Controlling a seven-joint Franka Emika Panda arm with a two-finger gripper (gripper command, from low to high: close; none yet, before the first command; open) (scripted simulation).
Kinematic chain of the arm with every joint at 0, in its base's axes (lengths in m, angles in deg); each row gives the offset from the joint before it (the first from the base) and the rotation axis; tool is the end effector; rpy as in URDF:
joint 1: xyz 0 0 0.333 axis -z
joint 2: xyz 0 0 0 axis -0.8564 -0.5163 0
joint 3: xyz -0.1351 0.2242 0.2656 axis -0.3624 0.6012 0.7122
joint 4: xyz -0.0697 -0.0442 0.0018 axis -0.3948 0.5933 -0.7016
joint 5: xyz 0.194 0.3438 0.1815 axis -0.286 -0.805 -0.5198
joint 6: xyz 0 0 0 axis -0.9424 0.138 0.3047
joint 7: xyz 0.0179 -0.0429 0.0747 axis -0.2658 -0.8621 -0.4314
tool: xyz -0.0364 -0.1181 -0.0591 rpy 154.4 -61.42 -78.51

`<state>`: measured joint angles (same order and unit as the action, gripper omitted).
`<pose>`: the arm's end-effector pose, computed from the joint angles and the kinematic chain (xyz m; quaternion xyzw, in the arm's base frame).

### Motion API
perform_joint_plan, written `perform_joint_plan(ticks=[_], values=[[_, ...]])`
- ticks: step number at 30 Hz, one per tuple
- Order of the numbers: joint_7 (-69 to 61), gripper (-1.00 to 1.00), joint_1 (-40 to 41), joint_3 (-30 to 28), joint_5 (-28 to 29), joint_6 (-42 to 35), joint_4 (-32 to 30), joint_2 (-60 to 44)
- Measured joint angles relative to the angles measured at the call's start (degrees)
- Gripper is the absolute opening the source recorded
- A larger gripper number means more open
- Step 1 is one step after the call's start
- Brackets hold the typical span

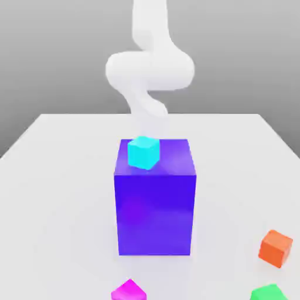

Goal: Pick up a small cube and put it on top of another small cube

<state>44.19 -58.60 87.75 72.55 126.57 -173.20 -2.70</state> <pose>0.3966 -0.0038 0.7078 -0.8336 0.4140 -0.3170 0.1824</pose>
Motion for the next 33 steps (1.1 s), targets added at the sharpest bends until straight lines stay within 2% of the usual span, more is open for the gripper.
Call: perform_joint_plan(ticks=[9, 17, 25, 33], values=[[19.24, 0.00, 1.68, 0.39, -10.85, 2.88, -0.05, -14.64], [39.08, 0.00, 4.03, 3.01, -16.09, 5.75, -0.19, -27.22], [62.75, 0.00, 5.14, 4.70, -15.78, 9.84, -0.69, -39.19], [89.90, 0.00, 3.47, 2.62, -10.51, 14.88, -1.53, -50.10]])
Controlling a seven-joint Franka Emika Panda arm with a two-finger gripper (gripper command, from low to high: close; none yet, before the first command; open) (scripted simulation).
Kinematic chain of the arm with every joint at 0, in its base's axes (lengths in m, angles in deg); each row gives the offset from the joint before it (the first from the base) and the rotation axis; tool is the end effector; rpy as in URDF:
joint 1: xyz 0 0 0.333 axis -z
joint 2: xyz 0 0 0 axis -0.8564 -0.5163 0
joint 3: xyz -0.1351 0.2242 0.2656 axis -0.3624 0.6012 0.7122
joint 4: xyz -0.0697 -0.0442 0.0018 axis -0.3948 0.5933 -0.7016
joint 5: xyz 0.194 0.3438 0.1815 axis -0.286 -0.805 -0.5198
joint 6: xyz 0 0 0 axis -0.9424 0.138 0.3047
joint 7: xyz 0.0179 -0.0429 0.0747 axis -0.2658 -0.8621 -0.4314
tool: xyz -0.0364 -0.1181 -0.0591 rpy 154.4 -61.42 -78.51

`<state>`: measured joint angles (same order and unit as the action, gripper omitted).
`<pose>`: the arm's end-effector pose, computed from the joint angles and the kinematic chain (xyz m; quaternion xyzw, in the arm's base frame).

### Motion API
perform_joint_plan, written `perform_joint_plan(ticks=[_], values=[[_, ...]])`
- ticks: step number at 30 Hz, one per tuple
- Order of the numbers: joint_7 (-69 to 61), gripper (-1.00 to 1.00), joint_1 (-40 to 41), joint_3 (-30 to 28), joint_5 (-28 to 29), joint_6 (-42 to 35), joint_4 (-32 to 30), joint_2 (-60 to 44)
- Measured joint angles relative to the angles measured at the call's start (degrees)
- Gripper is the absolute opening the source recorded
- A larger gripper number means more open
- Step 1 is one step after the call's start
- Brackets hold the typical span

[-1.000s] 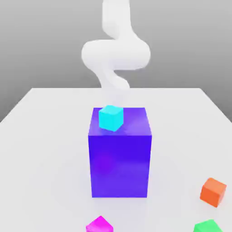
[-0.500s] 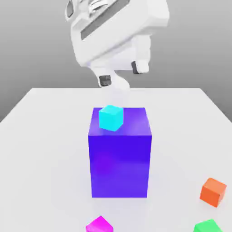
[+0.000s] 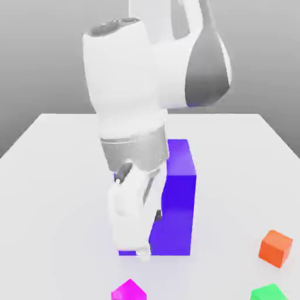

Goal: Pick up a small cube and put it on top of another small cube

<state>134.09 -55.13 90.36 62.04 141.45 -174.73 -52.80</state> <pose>0.5663 -0.0161 0.2803 -0.2264 0.9699 0.0506 0.0743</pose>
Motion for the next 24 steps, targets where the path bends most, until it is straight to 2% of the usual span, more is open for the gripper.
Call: perform_joint_plan(ticks=[6, 7, 10, 11, 13, 14, 20, 24], values=[[21.70, 0.00, -3.56, -4.83, 5.88, 3.72, -0.67, -7.20], [23.55, 0.00, -8.51, -9.82, 4.37, 4.09, -0.70, -8.53], [23.55, 0.00, -8.51, -9.82, 4.37, 4.09, -0.70, -8.53], [24.48, 0.00, -11.81, -12.89, 1.80, 6.46, -0.18, -12.33], [25.18, 0.00, -12.63, -13.31, -1.18, 11.00, 1.06, -18.96], [25.30, -1.00, -12.46, -13.05, -1.67, 12.06, 1.34, -20.43], [25.34, -1.00, -12.40, -12.95, -1.77, 12.16, 1.49, -21.10], [25.41, -1.00, -18.86, -19.71, -2.29, 7.63, 0.19, -15.53]])
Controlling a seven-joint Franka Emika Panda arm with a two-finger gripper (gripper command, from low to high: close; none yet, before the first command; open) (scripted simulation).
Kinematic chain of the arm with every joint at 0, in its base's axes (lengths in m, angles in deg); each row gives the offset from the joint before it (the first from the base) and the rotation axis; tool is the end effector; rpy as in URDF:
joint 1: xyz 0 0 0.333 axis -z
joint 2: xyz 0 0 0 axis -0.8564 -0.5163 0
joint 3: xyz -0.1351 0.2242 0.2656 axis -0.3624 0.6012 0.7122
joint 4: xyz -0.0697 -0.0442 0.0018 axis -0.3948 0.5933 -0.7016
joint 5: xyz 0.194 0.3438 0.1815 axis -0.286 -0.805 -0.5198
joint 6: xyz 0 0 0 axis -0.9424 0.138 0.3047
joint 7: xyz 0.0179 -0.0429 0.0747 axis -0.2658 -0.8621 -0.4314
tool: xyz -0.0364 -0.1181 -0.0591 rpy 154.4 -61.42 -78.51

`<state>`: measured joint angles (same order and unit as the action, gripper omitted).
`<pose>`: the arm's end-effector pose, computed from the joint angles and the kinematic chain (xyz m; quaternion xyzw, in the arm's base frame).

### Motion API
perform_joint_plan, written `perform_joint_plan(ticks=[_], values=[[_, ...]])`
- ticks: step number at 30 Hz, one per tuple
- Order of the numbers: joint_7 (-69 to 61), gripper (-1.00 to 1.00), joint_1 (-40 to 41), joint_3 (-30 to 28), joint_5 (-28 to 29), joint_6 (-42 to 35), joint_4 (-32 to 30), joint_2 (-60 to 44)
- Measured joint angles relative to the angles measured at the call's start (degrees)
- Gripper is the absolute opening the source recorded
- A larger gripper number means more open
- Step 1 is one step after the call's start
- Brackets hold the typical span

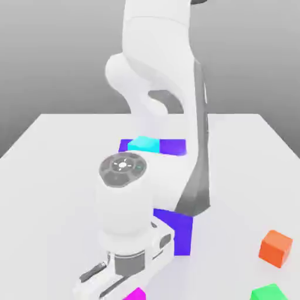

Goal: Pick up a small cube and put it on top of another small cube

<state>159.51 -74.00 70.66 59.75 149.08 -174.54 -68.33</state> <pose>0.5545 -0.0384 0.1527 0.0168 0.9999 -0.0018 0.0015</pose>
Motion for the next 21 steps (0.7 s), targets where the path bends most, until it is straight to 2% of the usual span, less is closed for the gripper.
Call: perform_joint_plan(ticks=[1, 2, 15, 19, 20, 21], values=[[0.00, -1.00, -2.38, -2.45, 0.04, -1.62, -0.43, 1.77], [-0.55, -1.00, -2.96, -2.14, 1.00, -2.78, -0.23, 2.64], [-22.03, -1.00, -12.41, 10.90, 12.25, -12.11, 9.02, 4.37], [-24.44, -1.00, -12.70, 12.66, 12.44, -7.13, 10.16, -1.38], [-24.62, 1.00, -12.61, 12.85, 12.30, -5.93, 10.27, -2.67], [-24.62, 1.00, -12.61, 12.85, 12.30, -5.92, 10.27, -2.67]])
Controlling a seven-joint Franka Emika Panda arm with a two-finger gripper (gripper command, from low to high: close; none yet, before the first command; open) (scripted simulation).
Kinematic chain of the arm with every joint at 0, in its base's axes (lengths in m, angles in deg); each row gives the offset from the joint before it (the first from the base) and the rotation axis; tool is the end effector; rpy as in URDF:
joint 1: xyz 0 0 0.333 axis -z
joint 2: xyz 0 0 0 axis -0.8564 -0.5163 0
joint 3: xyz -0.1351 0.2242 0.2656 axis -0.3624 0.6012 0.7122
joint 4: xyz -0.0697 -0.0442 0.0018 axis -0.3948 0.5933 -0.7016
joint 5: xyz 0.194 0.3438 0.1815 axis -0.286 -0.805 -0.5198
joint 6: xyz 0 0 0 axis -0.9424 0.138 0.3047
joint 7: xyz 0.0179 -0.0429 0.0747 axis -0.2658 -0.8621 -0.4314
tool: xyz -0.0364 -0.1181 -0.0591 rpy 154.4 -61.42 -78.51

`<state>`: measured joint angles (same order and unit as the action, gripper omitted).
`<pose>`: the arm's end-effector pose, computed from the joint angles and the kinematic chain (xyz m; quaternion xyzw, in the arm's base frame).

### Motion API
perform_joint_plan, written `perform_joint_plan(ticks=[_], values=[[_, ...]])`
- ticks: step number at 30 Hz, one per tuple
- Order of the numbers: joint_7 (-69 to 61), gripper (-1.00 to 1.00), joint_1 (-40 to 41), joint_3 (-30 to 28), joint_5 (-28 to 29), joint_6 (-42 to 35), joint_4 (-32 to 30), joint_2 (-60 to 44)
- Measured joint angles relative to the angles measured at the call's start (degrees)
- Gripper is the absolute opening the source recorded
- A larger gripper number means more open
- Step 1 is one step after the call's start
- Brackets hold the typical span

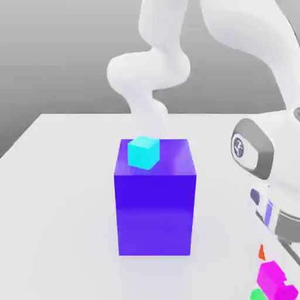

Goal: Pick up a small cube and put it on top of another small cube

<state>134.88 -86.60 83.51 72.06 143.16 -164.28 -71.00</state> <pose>0.5679 0.2400 0.1693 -0.4898 0.8718 -0.0004 0.0010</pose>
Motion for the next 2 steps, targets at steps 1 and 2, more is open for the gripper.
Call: perform_joint_plan(ticks=[1, 2], values=[[0.00, 1.00, 0.00, 0.00, 0.00, 0.00, 0.00, 0.00], [0.00, 1.00, 0.00, 0.00, 0.00, 0.00, 0.00, 0.00]])
